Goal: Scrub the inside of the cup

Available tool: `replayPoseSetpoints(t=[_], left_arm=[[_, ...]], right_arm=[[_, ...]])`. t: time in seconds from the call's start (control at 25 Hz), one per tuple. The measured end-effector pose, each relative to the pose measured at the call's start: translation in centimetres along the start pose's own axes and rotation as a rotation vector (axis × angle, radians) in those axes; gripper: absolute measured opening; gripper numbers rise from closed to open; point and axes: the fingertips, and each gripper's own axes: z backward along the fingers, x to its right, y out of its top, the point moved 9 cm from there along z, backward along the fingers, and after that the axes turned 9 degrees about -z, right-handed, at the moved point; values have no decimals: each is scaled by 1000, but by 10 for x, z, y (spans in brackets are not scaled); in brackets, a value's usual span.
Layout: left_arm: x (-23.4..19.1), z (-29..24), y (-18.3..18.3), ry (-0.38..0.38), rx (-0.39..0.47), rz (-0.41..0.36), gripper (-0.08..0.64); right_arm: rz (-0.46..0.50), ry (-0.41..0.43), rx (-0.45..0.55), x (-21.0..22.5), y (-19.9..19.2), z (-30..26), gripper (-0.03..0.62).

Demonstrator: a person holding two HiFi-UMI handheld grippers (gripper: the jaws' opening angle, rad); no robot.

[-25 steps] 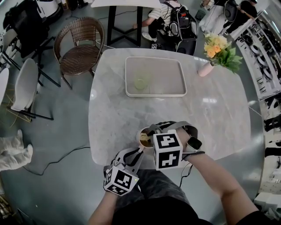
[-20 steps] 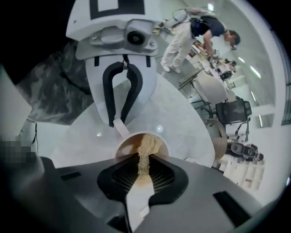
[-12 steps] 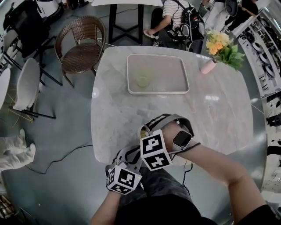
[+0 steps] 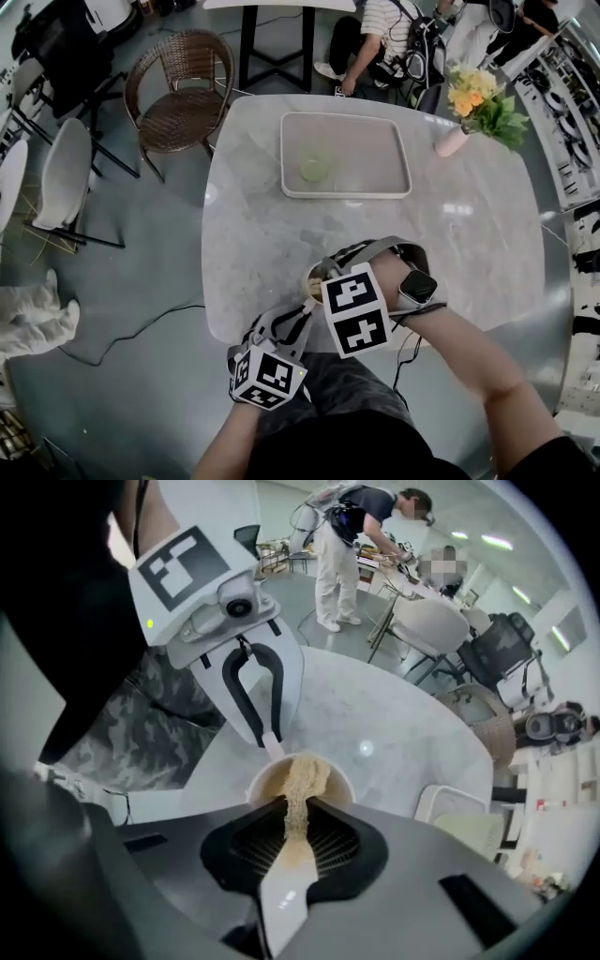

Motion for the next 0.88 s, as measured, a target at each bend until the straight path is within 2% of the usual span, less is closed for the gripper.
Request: replayPoseSetpoints(t=[0.12,0.2,0.28,0.4,0.56,0.64,0.76,0.88], left_arm=[[1,1,0,2,-2,-8,52],[2,1,0,4,0,-9,52],[2,1,0,9,3,2,52],[1,1,-1,17,-1,24,52],[1,0,0,21,-10,29,52],[0,1,0,21,-13,29,52],[-3,2,0,27,-17,31,52],[-5,3,-1,20,-14,27,52]], right_arm=[[106,-118,-65,-5,1,-12,63],[112,-134,-95,-7,3,-20,63],[63,-104,-104,-6,4,-25,63],[-56,16,-66,0,6,-25,61],[-227,198,55,8,-1,-17,61],[-300,251,126,10,-8,-10,61],[-338,253,196,12,-16,6,63],[-246,160,190,9,-16,19,63]])
